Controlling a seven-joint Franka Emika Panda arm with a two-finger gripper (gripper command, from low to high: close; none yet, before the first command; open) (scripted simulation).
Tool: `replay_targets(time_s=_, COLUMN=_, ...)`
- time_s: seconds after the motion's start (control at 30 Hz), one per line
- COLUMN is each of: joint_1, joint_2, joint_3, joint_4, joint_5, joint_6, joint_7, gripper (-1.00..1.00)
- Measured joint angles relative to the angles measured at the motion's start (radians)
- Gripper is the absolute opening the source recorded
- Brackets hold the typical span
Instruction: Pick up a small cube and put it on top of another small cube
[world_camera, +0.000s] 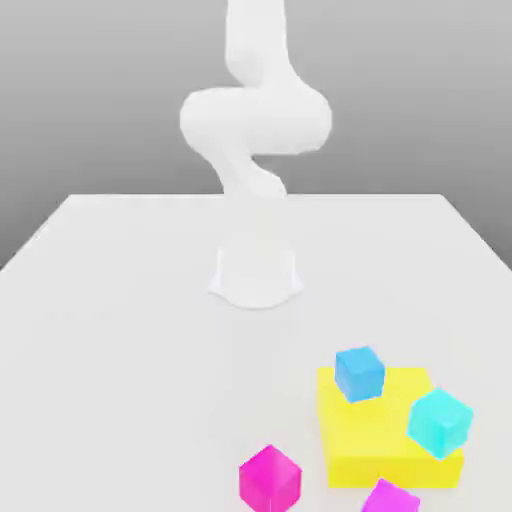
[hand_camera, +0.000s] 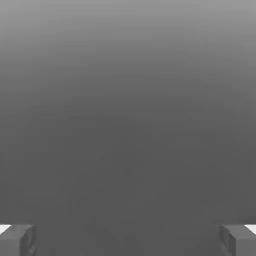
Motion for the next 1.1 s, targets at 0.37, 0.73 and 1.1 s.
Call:
replay_targets(time_s=0.37, joint_1=0.149, joint_2=0.407, joint_3=-0.124, joint_4=-0.068, joint_5=0.111, joint_6=0.155, joint_7=-0.361, gripper=0.0)
replay_targets(time_s=0.73, joint_1=0.18, joint_2=0.799, joint_3=-0.129, joint_4=-0.138, joint_5=0.152, joint_6=0.314, joint_7=-0.667, gripper=0.0)
replay_targets(time_s=1.1, joint_1=0.132, joint_2=1.132, joint_3=-0.075, joint_4=-0.133, joint_5=0.147, joint_6=0.531, joint_7=-0.782, gripper=-1.0)
